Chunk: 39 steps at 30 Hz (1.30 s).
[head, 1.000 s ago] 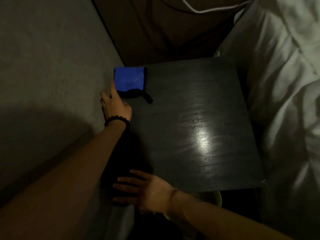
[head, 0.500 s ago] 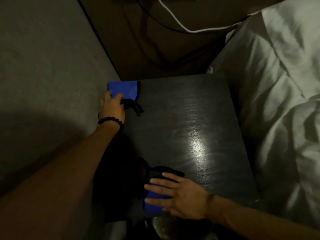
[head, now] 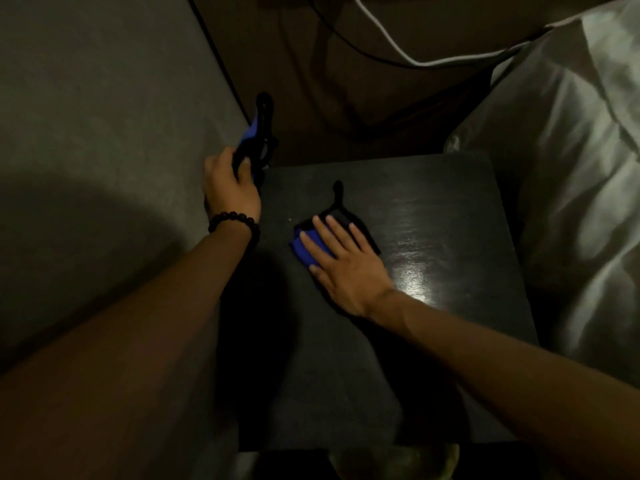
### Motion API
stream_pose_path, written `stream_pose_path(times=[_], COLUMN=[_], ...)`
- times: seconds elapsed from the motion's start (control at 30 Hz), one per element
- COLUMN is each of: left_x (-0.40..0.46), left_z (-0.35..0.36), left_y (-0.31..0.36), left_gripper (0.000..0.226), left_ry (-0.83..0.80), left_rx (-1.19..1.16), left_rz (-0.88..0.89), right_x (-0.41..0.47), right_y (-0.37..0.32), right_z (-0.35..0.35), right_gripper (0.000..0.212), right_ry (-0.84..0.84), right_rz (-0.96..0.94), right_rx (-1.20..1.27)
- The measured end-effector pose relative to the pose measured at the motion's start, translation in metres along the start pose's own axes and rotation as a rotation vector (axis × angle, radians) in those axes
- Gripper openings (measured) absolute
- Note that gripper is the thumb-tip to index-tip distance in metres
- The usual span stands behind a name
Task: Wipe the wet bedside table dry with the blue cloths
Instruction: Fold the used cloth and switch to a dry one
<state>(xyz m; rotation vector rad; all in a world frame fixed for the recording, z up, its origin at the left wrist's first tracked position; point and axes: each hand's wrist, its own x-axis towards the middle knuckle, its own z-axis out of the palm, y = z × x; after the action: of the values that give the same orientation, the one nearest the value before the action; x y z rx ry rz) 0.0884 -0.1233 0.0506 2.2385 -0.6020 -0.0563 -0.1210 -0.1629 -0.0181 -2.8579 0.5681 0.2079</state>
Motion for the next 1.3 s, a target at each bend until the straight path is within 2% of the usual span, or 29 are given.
stream_pose_path(times=[0.17,0.3,0.43,0.57,0.73,0.83,0.9,0.97,1.0,1.03,1.07,1.1,1.13,1.2,1.27,1.3], left_x=[0.010,0.017,0.028,0.033,0.021,0.010,0.003,-0.009,-0.017,-0.026,-0.035,-0.044,-0.050,-0.059,-0.066,-0.067], left_z=[0.001,-0.002,-0.006,-0.010,-0.003,0.003,0.005,0.008,0.011,0.016,0.021,0.026,0.030,0.034,0.037,0.037], left_y=[-0.004,-0.005,-0.004,-0.008,-0.011,-0.011,-0.009,-0.003,0.001,0.005,0.008,0.013,0.018,0.020,0.011,0.005], left_gripper=[0.022,0.026,0.026,0.026,0.029,0.031,0.033,0.036,0.037,0.038,0.039,0.041,0.042,0.048,0.070,0.080], left_ry=[0.000,-0.005,-0.009,-0.016,-0.083,-0.096,-0.099,-0.095,-0.095,-0.102,-0.125,-0.164,-0.222,-0.320,-0.336,-0.340], left_rx=[0.013,0.007,0.006,0.105,0.085,0.076,0.110,0.148,0.172,0.196,0.202,0.171,0.101,0.075,0.265,0.367], left_rz=[0.029,0.006,0.021,0.065,0.069,0.087,0.108,0.155,0.181,0.207,0.225,0.219,0.199,0.267,0.381,0.357], right_x=[0.064,0.105,0.128,0.140,0.135,0.116,0.099,0.085,0.080,0.079,0.080,0.082,0.084,0.085,0.082,0.080], right_y=[0.004,-0.004,-0.021,-0.035,-0.042,-0.033,-0.023,-0.011,-0.006,-0.003,0.004,0.013,0.021,0.042,0.065,0.076], right_z=[-0.010,-0.018,-0.018,-0.017,-0.019,-0.027,-0.033,-0.037,-0.045,-0.056,-0.060,-0.064,-0.069,-0.077,-0.081,-0.081], right_gripper=[0.061,0.061,0.061,0.061,0.062,0.057,0.040,0.027,0.028,0.035,0.042,0.043,0.036,0.018,0.025,0.027], right_ry=[-0.004,-0.022,-0.045,-0.075,-0.127,-0.002,0.283,0.542,0.575,0.509,0.443,0.406,0.391,0.414,0.410,0.383], right_rz=[0.156,0.187,0.133,0.069,-0.148,-0.208,-0.093,0.303,0.518,0.671,0.736,0.748,0.731,0.751,0.804,0.830], right_rx=[0.053,0.085,0.060,0.047,0.017,0.225,0.484,0.848,1.133,1.466,1.736,1.873,1.875,1.633,1.411,1.307])
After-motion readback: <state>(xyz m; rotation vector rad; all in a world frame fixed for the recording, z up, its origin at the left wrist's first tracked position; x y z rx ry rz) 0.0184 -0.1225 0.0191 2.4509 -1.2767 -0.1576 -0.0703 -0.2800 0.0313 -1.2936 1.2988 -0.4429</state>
